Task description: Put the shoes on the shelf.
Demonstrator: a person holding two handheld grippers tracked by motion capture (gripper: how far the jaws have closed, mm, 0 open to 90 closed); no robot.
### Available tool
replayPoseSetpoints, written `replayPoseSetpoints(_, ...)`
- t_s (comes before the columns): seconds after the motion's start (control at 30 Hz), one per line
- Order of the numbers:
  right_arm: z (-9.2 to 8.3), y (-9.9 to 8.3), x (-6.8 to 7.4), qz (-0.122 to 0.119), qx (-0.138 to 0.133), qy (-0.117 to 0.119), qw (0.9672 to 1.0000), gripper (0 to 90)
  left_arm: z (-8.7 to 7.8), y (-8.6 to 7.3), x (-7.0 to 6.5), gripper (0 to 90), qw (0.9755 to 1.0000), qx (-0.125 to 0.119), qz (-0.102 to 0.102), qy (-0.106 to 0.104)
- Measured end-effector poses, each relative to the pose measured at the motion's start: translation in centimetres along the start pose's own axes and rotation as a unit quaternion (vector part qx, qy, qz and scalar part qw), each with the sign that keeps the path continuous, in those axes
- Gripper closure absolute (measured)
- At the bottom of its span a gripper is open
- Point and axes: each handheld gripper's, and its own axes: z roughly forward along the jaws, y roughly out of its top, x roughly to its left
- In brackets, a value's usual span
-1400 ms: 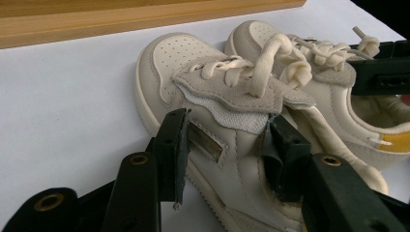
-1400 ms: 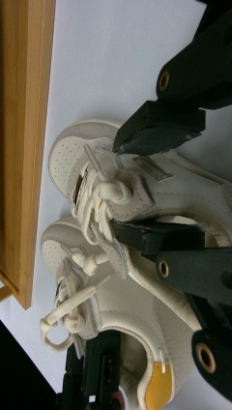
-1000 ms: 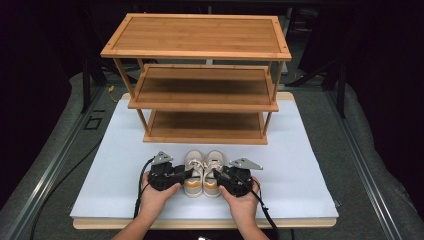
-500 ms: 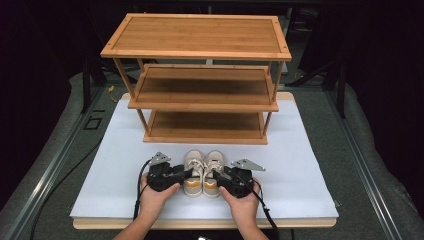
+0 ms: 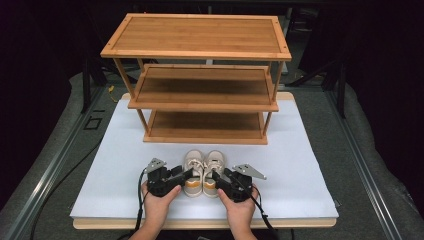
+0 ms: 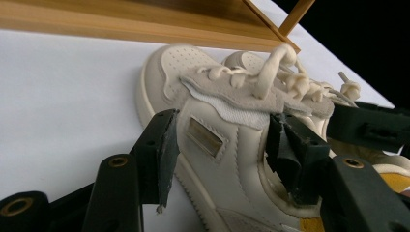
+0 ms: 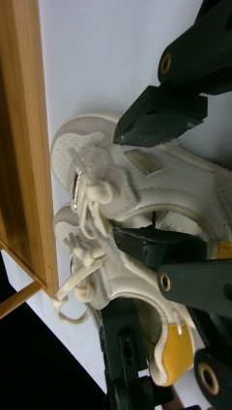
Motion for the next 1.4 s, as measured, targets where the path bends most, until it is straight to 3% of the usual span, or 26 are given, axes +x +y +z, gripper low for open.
replayPoseSetpoints(0.13, -0.05, -0.21, -0.14, 0.003, 0.001, -0.002, 1.0000, 48.9, 0.09, -0.35, 0.30, 46.4, 0.9998, -0.014, -0.013, -0.006)
replayPoseSetpoints(0.27, 0.35, -0.39, -0.15, 0.013, -0.011, 0.000, 0.9999, 48.9, 0.17, -0.51, 0.47, 47.4, 0.9997, -0.023, -0.009, -0.008)
replayPoseSetpoints(0.4, 0.36, -0.55, -0.21, 0.013, -0.017, -0.002, 0.9998, 49.0, 0.16, -0.49, 0.57, 47.4, 0.9996, -0.023, -0.012, -0.011)
replayPoseSetpoints(0.53, 0.45, -0.79, -0.30, 0.011, -0.032, 0.003, 0.9994, 48.6, 0.24, -0.47, 0.42, 47.5, 0.9997, -0.024, -0.002, -0.005)
replayPoseSetpoints(0.6, 0.46, -0.71, -0.25, 0.008, -0.027, -0.006, 0.9996, 48.5, 0.26, -0.47, 0.38, 47.7, 0.9997, -0.024, 0.000, -0.003)
replayPoseSetpoints(0.7, 0.51, -0.69, -0.34, 0.014, -0.026, 0.006, 0.9995, 48.7, 0.28, -0.47, 0.24, 48.6, 0.9997, -0.025, 0.002, 0.002)
replayPoseSetpoints(1.2, 0.47, -0.57, -0.11, 0.039, -0.031, 0.000, 0.9988, 52.3, 0.22, -0.29, -0.17, 52.2, 0.9996, -0.025, -0.008, 0.010)
replayPoseSetpoints(1.4, 0.41, -0.55, 0.02, 0.036, -0.027, -0.001, 0.9990, 53.3, 0.15, -0.19, -0.31, 52.7, 0.9995, -0.026, -0.008, 0.012)
